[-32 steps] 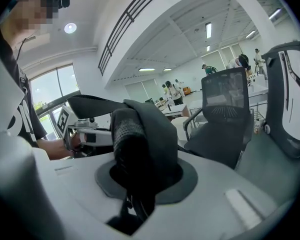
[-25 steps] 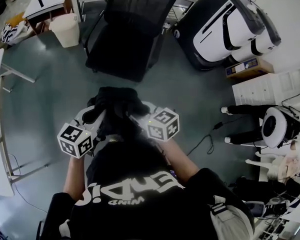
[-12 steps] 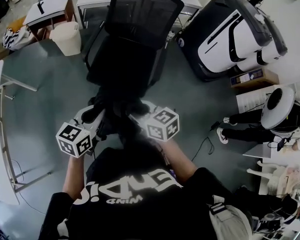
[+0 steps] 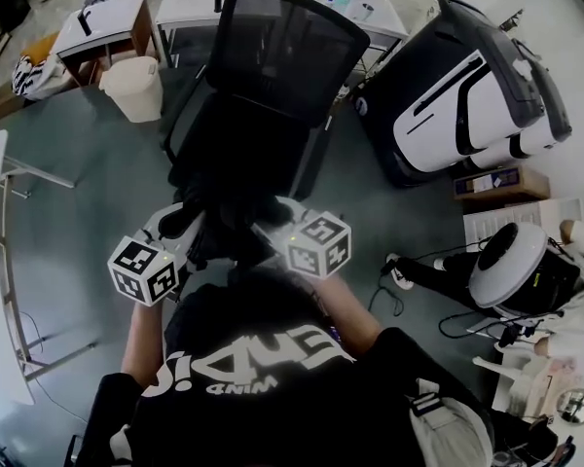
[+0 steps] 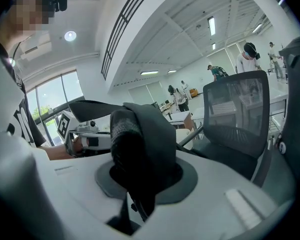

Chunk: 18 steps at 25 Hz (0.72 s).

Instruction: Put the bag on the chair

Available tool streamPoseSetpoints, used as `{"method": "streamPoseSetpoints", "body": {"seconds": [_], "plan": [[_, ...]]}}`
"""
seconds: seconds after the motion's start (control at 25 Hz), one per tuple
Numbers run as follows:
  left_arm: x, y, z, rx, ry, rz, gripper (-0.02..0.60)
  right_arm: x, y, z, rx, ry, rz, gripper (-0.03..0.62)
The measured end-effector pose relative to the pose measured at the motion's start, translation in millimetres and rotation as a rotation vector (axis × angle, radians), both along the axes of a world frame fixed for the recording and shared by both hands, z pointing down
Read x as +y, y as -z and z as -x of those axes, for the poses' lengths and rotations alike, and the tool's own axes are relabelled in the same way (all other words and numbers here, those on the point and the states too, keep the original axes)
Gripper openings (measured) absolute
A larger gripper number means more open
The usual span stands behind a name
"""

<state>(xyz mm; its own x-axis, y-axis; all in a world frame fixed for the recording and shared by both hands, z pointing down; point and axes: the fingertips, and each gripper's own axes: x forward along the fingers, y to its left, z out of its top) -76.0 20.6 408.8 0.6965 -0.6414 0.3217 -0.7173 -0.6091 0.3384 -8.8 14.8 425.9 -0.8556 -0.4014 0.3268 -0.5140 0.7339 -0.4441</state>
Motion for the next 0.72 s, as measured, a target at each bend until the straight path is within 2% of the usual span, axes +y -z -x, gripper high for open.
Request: {"method": "streamPoseSetpoints", "body": {"seconds": [0.48, 0.72], "plan": [[-104, 11, -16, -0.007, 0.003, -0.017, 0.055, -101, 11, -16, -0.011, -0.033, 0.013, 0.071], [-154, 10, -11, 0.000, -0.040, -0.006, 0.055, -150, 10, -12, -0.002, -0.065, 0.019, 0.071]]}}
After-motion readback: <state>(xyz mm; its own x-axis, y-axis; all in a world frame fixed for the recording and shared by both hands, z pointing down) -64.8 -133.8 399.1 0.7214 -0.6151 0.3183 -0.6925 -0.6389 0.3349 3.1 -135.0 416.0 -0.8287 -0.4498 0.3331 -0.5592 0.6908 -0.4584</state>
